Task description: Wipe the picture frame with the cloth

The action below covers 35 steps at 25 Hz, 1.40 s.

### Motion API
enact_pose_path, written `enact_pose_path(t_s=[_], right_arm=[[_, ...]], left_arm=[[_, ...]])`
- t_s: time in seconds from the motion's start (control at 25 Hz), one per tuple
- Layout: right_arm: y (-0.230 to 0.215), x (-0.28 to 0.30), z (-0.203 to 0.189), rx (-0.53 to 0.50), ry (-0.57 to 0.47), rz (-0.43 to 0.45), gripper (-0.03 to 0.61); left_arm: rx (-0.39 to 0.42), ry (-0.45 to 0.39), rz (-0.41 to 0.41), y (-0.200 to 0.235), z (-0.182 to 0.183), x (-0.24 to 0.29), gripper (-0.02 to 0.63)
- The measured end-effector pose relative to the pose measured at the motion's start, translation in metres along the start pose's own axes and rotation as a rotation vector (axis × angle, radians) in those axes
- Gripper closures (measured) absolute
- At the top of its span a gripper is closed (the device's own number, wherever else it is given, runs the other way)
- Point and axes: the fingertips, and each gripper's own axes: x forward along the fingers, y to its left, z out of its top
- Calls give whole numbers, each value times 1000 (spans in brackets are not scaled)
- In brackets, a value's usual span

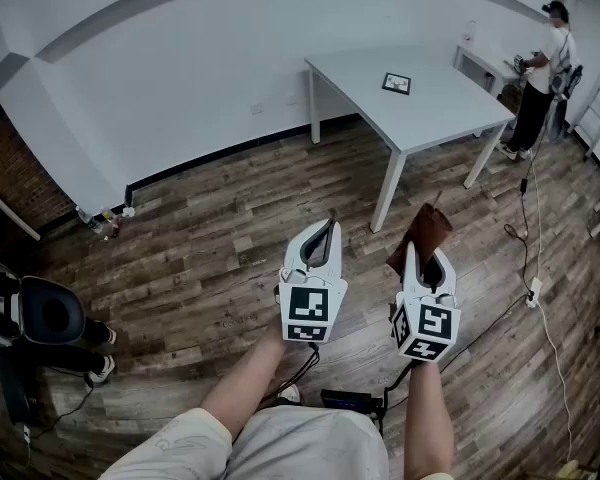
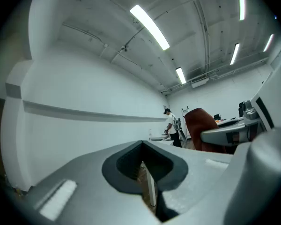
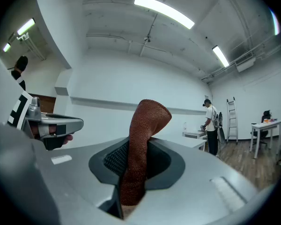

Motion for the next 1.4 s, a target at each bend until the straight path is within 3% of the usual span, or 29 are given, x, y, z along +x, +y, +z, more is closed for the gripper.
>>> enact_pose_path(t_s=[0.8, 1.4], right_arm=[[-12, 2, -4, 22, 6, 11, 476], [-97, 10, -11, 53, 19, 45, 476]], left_arm=[[1, 5, -1, -15, 2, 7, 613], [-25, 27, 26, -83, 8, 52, 613]])
